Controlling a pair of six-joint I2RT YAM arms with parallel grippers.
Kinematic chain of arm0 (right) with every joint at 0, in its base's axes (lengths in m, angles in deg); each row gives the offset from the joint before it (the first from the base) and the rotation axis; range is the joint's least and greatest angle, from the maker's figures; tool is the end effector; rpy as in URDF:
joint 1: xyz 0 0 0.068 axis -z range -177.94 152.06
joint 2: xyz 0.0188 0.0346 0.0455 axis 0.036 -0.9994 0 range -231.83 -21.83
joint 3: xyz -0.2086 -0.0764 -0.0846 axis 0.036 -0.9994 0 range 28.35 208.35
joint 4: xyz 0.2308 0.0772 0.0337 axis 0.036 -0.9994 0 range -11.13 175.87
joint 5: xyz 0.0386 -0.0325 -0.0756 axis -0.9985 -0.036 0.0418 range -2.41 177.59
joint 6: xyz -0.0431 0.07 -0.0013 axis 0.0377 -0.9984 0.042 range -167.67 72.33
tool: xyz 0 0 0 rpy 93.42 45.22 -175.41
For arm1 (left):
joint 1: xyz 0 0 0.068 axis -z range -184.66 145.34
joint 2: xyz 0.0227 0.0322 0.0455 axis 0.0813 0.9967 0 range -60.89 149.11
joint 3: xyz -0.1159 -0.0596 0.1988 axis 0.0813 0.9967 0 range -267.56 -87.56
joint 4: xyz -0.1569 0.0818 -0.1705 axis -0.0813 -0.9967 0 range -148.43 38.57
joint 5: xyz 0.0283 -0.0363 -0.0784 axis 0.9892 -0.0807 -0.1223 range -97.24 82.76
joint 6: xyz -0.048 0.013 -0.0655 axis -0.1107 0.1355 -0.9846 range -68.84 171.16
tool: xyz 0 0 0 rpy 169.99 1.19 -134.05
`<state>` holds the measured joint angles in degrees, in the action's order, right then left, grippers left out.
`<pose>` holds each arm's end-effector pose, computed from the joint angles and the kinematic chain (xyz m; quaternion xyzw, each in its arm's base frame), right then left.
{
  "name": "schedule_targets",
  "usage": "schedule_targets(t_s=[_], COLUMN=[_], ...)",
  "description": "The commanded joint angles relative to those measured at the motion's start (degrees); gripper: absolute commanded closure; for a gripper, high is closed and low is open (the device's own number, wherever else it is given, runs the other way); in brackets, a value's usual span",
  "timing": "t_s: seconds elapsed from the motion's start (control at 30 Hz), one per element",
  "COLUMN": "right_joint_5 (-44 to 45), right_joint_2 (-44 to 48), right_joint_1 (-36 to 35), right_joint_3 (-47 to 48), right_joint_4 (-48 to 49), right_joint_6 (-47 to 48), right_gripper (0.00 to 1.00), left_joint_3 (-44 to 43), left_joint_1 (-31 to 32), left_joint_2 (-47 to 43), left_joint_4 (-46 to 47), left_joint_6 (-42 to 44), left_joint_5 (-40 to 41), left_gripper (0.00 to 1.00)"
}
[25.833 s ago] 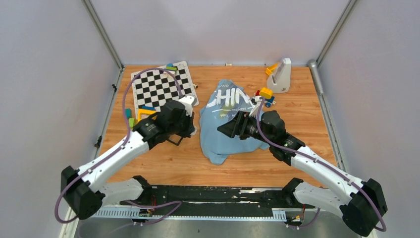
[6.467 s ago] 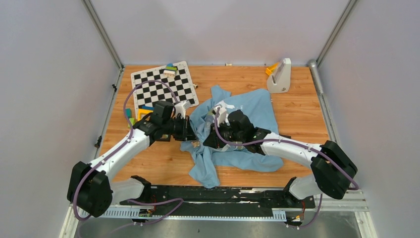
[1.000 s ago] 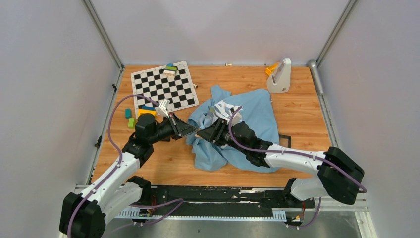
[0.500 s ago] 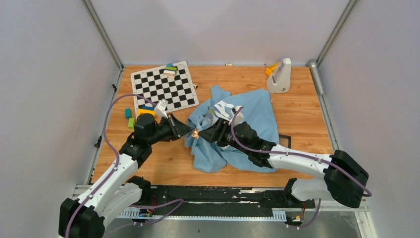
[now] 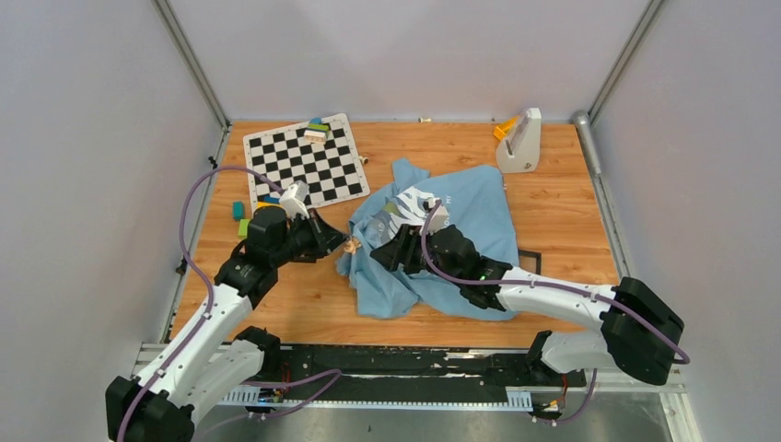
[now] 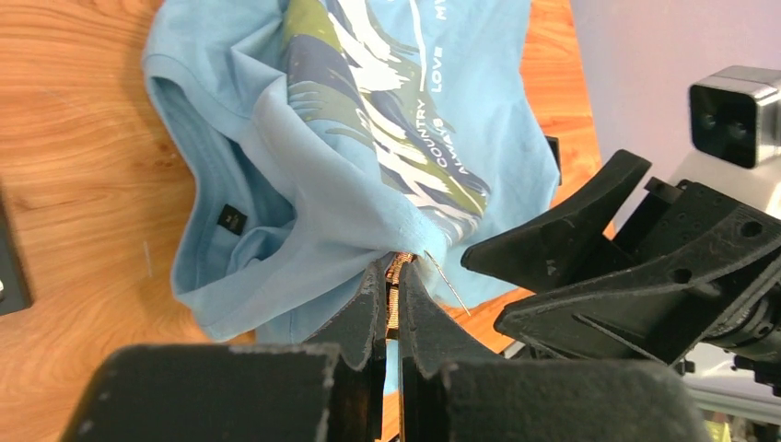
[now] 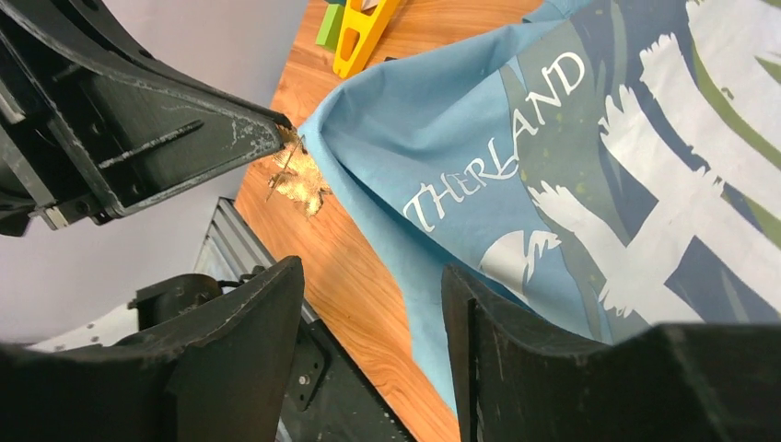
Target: Remove the brooch from the garment
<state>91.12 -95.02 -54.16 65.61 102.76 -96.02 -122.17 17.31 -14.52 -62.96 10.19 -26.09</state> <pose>0.1769 0.2566 0.1987 -0.0380 0.8133 0.4436 0.3747 0.2035 -0.1070 0.2344 -0.0472 0.8276 -0.3998 0.3912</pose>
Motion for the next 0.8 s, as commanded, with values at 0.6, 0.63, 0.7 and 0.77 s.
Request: schedule_targets(t_s=[0.6,0.63,0.7,0.77], right_joint_5=[1.4,2.3,2.7,3.1], right_joint_2=[-8.1,-7.1,-4.9,-2.8], right_joint_1=[-0.3,-0.3,-0.3,-0.3], right_joint_3=[6.6,6.1,5.2,3.6], right_joint_4=[4.5,3.6,2.4,2.1], right_joint_6=[13.7,13.9,14.4,14.4], right_gripper=[1.00,1.00,1.00,1.00], left_joint_3=[-13.9,-14.4,-16.0,-17.4], left_joint_1=[-0.3,-0.3,-0.3,-0.3], left_joint_2=[11.8,12.8,16.1,20.0], left_joint_4=[-23.3,-24.3,-27.5,-31.1], left_joint_6=[3.2,3.0,2.5,2.7], left_joint_5=[13.4,14.1,16.5,19.4], left_gripper=[1.00,1.00,1.00,1.00])
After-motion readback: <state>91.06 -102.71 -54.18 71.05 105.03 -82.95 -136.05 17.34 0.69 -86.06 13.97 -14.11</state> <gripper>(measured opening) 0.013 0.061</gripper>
